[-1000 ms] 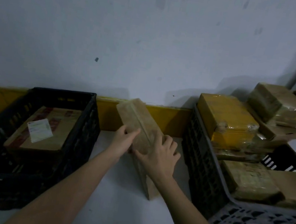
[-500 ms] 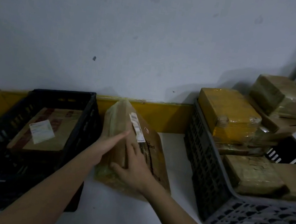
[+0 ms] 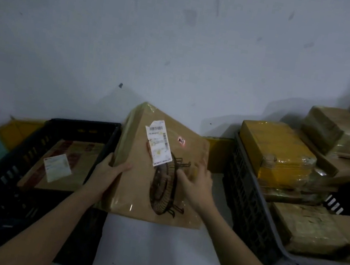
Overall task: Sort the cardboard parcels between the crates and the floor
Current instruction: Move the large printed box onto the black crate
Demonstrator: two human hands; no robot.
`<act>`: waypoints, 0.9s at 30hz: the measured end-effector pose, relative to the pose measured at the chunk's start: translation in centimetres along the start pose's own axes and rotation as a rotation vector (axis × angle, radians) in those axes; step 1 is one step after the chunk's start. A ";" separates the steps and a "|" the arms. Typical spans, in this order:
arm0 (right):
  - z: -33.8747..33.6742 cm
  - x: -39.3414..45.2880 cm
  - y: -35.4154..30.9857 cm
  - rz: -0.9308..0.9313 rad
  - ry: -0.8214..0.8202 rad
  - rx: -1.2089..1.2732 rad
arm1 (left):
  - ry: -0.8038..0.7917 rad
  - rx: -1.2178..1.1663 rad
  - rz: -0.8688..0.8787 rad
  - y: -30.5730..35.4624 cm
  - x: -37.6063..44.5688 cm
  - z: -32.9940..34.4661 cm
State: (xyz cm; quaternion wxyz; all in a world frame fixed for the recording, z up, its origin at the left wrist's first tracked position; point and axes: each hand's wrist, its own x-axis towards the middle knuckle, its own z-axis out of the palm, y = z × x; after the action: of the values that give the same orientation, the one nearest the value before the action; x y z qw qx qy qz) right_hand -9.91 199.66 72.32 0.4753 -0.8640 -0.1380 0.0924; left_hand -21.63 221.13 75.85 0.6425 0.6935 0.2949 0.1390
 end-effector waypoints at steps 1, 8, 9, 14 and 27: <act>-1.0 0.9 0.5 0.046 0.064 0.037 | -0.008 -0.033 0.035 1.0 0.1 -0.7; -5.6 3.8 0.8 0.082 -0.149 0.701 | -0.119 -0.273 0.066 5.9 0.9 -3.9; -5.8 3.8 0.6 0.060 -0.161 0.714 | -0.115 -0.274 0.089 6.8 0.8 -3.9; -5.7 4.2 0.1 0.040 -0.114 0.833 | -0.065 -0.224 0.249 10.0 1.3 -3.2; -5.4 4.1 -2.6 0.004 -0.010 0.748 | -0.120 -0.161 0.237 10.8 0.5 -4.5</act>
State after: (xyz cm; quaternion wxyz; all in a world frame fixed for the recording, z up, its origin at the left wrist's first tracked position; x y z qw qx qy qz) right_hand -4.83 198.03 77.32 0.7574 -0.6302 -0.0955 0.1415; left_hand -21.34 225.10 86.91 0.6915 0.6768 0.1598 0.1955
